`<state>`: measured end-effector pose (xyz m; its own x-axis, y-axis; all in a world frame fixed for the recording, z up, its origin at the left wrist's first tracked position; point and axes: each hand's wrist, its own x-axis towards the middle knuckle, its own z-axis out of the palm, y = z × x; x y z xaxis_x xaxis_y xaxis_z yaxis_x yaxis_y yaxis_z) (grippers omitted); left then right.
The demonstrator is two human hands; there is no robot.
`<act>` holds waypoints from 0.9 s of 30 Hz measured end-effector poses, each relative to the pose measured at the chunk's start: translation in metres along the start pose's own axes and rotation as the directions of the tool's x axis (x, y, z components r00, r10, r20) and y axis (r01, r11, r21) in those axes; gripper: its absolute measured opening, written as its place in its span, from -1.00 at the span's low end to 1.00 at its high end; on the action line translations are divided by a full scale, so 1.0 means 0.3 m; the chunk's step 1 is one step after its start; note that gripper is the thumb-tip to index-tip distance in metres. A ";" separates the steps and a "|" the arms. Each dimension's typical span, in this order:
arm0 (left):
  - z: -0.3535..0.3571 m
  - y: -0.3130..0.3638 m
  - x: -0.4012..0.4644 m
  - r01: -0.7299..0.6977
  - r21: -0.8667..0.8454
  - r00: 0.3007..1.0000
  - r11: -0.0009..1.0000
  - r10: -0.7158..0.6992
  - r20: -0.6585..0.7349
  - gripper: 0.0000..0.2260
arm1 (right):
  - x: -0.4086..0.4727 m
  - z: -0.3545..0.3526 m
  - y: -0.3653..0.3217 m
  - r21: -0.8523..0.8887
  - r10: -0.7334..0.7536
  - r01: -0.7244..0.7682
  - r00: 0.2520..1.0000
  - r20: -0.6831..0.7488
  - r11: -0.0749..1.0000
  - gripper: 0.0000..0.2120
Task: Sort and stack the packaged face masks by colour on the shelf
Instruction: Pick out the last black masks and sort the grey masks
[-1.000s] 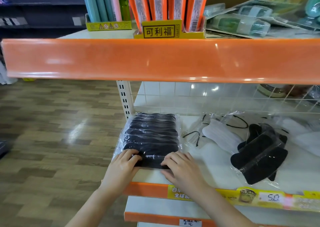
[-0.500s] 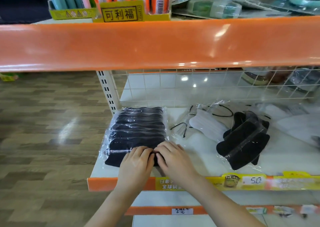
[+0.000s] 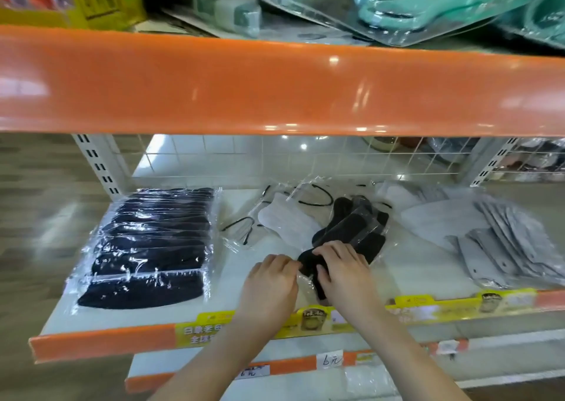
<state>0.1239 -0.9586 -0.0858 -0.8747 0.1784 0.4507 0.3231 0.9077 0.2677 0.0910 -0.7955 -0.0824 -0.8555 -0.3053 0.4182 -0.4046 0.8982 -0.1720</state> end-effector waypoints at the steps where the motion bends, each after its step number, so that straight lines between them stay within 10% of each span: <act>1: 0.017 0.033 0.018 -0.016 0.013 1.000 1.000 0.016 0.021 -0.71 | -0.008 -0.004 0.039 0.009 0.014 -0.014 1.000 0.018 1.000 -0.69; 9: 0.115 0.231 0.118 0.009 0.099 0.982 0.995 -0.028 0.186 -0.77 | -0.022 -0.021 0.279 0.045 -0.013 0.003 0.976 0.220 0.999 -0.43; 17: 0.163 0.243 0.129 0.045 0.211 0.965 0.976 -0.097 0.242 -0.41 | -0.019 -0.022 0.338 0.161 -0.096 0.040 0.928 0.361 0.986 -0.27; 27: 0.161 0.233 0.125 0.027 0.241 0.988 0.970 -0.063 0.141 -0.65 | -0.041 -0.002 0.349 0.212 -0.129 0.096 0.981 0.147 0.972 -0.57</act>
<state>0.0961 -0.8700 -0.0913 -0.9354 0.1730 0.3085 0.2026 0.9770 0.0665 0.0592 -0.6977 -0.1050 -0.8342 -0.4619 0.3013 -0.5444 0.7770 -0.3161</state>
